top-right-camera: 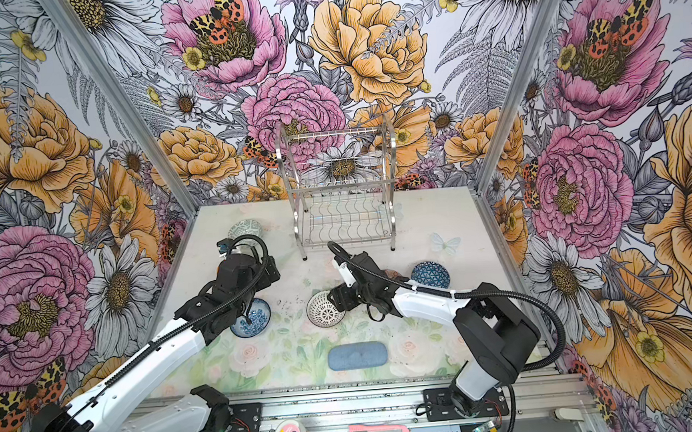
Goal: Load the bowls into the dish rack
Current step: 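Lower the right gripper onto the bowl's rim and close it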
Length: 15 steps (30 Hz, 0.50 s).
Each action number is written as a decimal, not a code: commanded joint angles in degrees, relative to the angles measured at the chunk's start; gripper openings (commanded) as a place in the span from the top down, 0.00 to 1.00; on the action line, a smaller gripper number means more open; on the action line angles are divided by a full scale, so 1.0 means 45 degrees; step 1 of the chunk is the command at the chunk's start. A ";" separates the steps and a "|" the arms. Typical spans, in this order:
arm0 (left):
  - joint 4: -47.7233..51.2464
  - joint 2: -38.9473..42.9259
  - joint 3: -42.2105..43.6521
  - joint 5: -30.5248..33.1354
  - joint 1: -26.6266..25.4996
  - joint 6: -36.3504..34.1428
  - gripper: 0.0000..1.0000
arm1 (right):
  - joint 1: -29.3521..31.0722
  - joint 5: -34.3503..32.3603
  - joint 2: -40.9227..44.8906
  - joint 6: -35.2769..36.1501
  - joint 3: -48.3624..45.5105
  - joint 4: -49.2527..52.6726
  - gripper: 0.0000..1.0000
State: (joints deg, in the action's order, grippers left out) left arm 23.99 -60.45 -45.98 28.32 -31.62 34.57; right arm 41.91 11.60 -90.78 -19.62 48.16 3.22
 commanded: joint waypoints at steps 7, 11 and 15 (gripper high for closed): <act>-0.0139 0.0093 0.0092 0.1125 -0.0416 -0.0638 0.01 | 0.0276 -0.0701 -0.1017 -0.0230 0.0608 0.0103 0.46; -0.0151 0.0078 -0.0074 0.1815 -0.0461 -0.0900 0.01 | 0.0276 -0.0850 -0.1274 -0.0258 0.0861 0.0104 0.61; -0.0195 -0.0181 -0.0471 0.2200 -0.0457 -0.1070 0.01 | 0.0258 -0.1273 -0.1435 -0.0176 0.1185 0.0104 0.75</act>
State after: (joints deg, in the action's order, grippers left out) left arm 23.99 -60.53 -46.09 34.68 -33.26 31.51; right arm 42.85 8.34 -96.09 -20.78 51.00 4.08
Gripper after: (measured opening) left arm 0.986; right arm 0.277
